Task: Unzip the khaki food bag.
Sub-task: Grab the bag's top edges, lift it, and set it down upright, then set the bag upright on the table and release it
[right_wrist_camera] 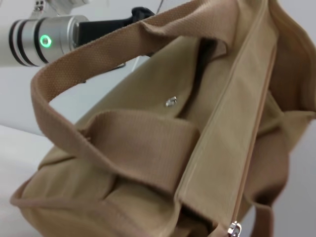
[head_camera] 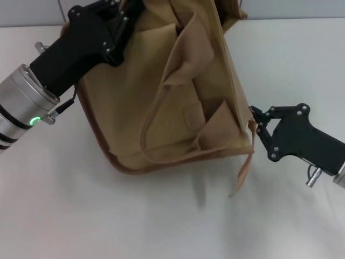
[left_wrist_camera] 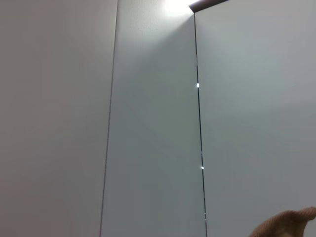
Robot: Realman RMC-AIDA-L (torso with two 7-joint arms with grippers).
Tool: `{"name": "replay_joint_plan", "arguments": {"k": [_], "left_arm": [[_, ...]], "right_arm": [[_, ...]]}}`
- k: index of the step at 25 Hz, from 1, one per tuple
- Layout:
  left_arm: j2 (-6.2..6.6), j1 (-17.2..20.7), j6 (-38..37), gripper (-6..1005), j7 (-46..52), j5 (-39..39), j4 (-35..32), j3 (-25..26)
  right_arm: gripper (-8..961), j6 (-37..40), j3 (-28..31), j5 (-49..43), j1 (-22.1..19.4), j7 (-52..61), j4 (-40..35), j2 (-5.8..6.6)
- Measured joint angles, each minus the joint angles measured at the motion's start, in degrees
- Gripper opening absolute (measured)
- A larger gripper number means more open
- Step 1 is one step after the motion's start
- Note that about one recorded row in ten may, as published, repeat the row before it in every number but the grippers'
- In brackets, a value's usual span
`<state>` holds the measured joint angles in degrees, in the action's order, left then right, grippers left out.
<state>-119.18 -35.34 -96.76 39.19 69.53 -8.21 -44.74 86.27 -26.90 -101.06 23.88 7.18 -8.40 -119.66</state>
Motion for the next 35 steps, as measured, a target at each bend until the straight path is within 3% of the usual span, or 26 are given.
{"name": "replay_joint_plan", "arguments": {"k": [11, 18, 23, 27, 31, 35], "left_arm": [[0.01, 0.3, -0.1, 85, 0.4, -1.5, 0.3, -0.1], [0.00, 0.8, -2.2, 85, 6.5, -1.9, 4.7, 1.5], [0.00, 1.0, -2.8, 85, 13.5, -2.7, 13.1, 5.8], [0.00, 2.4, -3.0, 85, 15.8, -2.5, 17.6, 8.4], [0.15, 6.8, -3.3, 85, 17.1, -2.7, 16.2, 9.0], [0.43, 12.3, -3.1, 86, 17.8, -2.7, 12.4, 10.1]], "right_arm": [[15, 2.3, 2.7, 0.0, -1.8, 0.0, -0.3, 0.21], [18, 10.5, 10.9, 0.0, -2.5, 9.4, -1.8, 0.55], [184, 13.9, 17.6, 0.1, -2.1, 23.5, -7.4, 0.72], [280, 14.5, 21.8, 0.4, -0.6, 34.2, -9.7, 1.85], [364, 13.5, 21.8, 1.4, 0.7, 41.9, -11.5, 3.14], [448, 12.4, 19.1, 0.9, 1.8, 46.5, -14.1, 3.39]]}}
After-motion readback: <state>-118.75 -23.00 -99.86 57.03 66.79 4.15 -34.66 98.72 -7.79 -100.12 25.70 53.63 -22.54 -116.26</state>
